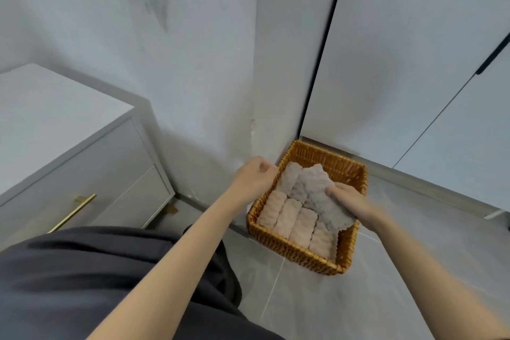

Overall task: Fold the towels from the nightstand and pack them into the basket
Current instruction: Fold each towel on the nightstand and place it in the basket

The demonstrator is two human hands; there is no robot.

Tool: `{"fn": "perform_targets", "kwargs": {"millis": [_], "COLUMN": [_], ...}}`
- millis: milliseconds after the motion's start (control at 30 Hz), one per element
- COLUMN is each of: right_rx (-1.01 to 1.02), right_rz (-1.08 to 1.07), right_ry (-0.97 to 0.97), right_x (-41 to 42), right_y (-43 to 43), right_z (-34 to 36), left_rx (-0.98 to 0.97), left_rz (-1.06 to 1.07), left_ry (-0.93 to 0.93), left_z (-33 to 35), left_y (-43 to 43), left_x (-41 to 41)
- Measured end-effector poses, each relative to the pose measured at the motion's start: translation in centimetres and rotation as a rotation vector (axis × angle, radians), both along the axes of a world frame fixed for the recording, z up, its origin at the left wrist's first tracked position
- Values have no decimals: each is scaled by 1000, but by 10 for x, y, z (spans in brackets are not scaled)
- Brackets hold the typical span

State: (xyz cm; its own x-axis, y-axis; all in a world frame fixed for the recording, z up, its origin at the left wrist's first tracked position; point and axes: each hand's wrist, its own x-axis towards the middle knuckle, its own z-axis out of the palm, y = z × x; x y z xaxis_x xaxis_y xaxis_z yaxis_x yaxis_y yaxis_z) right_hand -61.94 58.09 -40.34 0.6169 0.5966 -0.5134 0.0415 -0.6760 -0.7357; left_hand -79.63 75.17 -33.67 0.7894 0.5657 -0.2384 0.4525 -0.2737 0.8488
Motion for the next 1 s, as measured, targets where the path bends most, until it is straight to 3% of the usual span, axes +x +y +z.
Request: {"fn": "perform_targets", "kwargs": {"millis": [433,833,1000], "right_rx": [63,-146,-381], "right_rz": [-673,-837,-511], "right_ry": [24,-98,-157], "right_x": [76,112,112], "right_y": [7,39,32], "right_z": [-122,-192,-213], "left_rx": [-25,-84,-101], "left_rz": [-83,-84,-109], "left_ry": [12,49,42], "left_z": [-58,-78,-78], "left_y": [-6,3,2], "left_x": [32,54,71]}}
